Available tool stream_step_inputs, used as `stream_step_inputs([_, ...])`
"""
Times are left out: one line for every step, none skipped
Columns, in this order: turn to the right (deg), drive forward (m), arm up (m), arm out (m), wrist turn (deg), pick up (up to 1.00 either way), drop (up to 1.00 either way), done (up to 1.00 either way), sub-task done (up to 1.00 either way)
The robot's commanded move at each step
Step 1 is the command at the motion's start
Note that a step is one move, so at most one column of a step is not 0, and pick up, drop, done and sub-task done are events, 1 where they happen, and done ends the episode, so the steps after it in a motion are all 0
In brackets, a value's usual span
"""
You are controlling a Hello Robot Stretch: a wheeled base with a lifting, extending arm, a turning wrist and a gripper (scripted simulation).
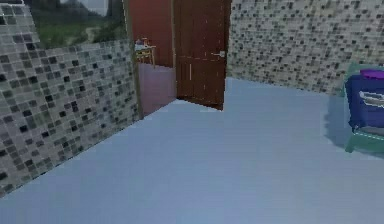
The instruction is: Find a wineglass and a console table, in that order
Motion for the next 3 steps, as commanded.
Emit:
stream_step_inputs([0.0,1.0,0.0,0.0,0.0,0.0,0.0,0.0,0.0])
stream_step_inputs([0.0,1.0,0.0,0.0,0.0,0.0,0.0,0.0,0.0])
stream_step_inputs([0.0,0.45,0.0,0.0,0.0,0.0,0.0,0.0,0.0])
